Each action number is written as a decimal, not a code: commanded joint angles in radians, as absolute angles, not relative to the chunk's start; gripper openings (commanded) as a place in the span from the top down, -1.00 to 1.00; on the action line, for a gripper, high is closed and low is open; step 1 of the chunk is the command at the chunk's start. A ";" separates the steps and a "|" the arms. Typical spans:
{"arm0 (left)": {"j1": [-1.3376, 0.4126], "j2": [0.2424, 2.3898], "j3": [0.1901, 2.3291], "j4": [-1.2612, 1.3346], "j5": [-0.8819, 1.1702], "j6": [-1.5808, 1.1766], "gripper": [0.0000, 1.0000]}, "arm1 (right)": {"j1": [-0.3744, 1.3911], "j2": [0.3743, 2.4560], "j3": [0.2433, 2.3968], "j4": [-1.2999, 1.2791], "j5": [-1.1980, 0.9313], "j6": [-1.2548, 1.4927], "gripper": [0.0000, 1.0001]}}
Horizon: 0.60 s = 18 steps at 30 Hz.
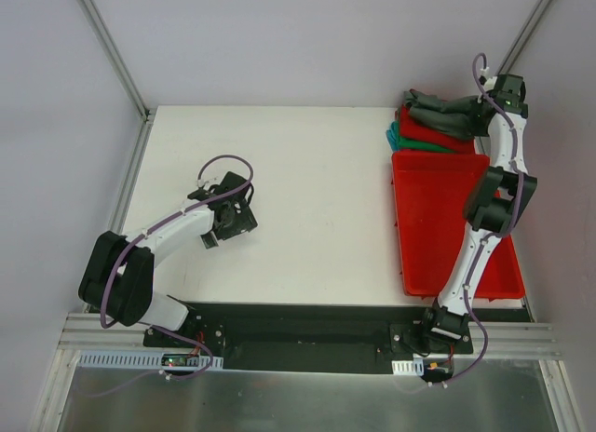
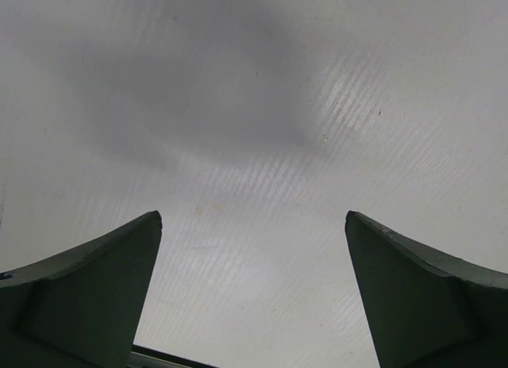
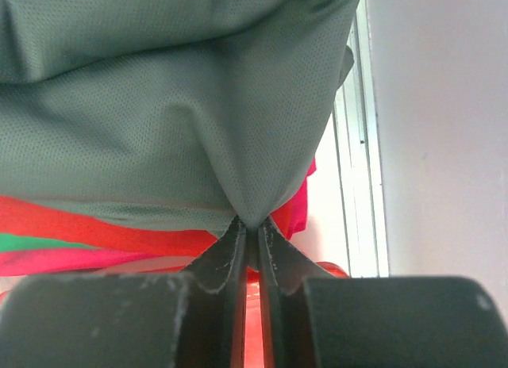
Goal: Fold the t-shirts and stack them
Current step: Smooth out wrinkles on the folded tshirt
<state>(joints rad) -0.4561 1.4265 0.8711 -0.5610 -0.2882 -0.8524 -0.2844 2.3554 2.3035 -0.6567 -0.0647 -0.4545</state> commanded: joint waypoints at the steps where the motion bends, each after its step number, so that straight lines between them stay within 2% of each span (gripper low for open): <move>1: -0.446 1.420 0.893 -0.571 -0.287 -0.847 -0.98 | -0.307 2.306 2.319 -0.632 -0.089 -0.497 0.81; 8: -0.446 1.434 0.904 -0.574 -0.282 -0.844 -0.98 | -0.314 2.329 2.293 -0.606 -0.117 -0.518 0.73; 11: -0.446 1.433 0.902 -0.572 -0.282 -0.847 -0.98 | -0.314 2.329 2.283 -0.606 -0.132 -0.537 0.57; 15: -0.446 1.428 0.925 -0.572 -0.275 -0.830 -0.98 | -0.302 2.284 2.304 -0.670 -0.181 -0.520 -0.15; 16: -0.446 1.427 0.934 -0.574 -0.273 -0.821 -0.98 | -0.295 2.260 2.299 -0.679 -0.189 -0.505 -0.26; 17: -0.446 1.422 0.942 -0.574 -0.275 -0.816 -0.98 | -0.287 2.232 2.287 -0.681 -0.192 -0.488 -0.48; 18: -0.446 1.416 0.951 -0.574 -0.278 -0.812 -0.98 | -0.276 2.205 2.270 -0.673 -0.193 -0.460 -0.61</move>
